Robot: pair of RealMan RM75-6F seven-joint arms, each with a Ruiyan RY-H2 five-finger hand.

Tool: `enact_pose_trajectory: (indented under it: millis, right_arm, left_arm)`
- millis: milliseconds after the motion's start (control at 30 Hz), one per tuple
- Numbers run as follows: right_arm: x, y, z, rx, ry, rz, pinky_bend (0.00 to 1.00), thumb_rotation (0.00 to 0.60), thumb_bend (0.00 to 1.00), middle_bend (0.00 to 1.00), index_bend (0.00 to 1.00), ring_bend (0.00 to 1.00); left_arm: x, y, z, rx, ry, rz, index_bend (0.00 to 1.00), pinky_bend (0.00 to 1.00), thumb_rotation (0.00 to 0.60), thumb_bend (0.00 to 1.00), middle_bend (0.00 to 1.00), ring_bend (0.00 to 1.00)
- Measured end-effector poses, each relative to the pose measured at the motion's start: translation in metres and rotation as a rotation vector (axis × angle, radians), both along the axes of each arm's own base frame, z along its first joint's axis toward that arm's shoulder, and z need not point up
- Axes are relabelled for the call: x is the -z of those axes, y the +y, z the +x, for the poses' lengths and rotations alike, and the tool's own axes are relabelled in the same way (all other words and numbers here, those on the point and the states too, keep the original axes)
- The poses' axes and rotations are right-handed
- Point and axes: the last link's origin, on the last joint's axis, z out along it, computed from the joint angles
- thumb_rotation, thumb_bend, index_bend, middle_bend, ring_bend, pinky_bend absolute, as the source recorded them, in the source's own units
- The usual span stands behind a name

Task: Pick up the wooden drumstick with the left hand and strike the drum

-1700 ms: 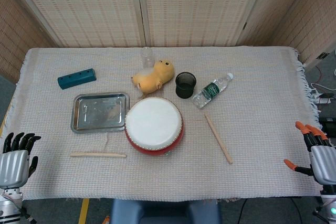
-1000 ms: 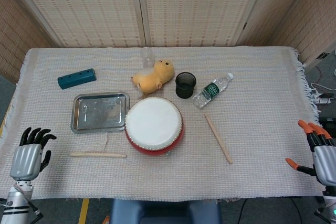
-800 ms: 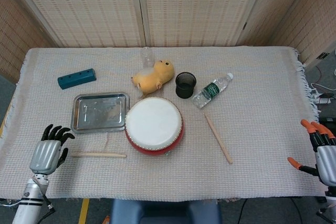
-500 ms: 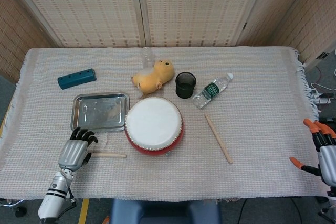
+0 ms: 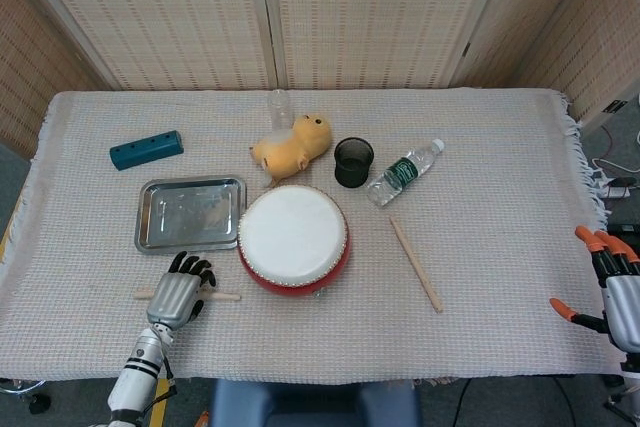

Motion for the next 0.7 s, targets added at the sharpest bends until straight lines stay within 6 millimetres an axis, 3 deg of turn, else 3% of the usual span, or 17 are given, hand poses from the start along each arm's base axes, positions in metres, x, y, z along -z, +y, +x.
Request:
enact_pose_trajectory:
  millis: [267,700]
  right_arm:
    - [0.0,0.001,-0.002,0.009,-0.002,-0.001,0.12,0.6,0.02,0.14,0.07,0.02]
    - [0.002,0.0,-0.004,0.019,-0.002,0.01,0.12,0.6,0.02,0.14,0.07,0.02]
  left_arm:
    - [0.015,0.0,0.003,-0.021,-0.003,-0.013,0.46,0.05,0.6,0.31,0.21,0.12]
    - [0.019,0.005,0.002,-0.044,-0.022,0.013,0.5,0.05,0.6,0.33,0.23,0.12]
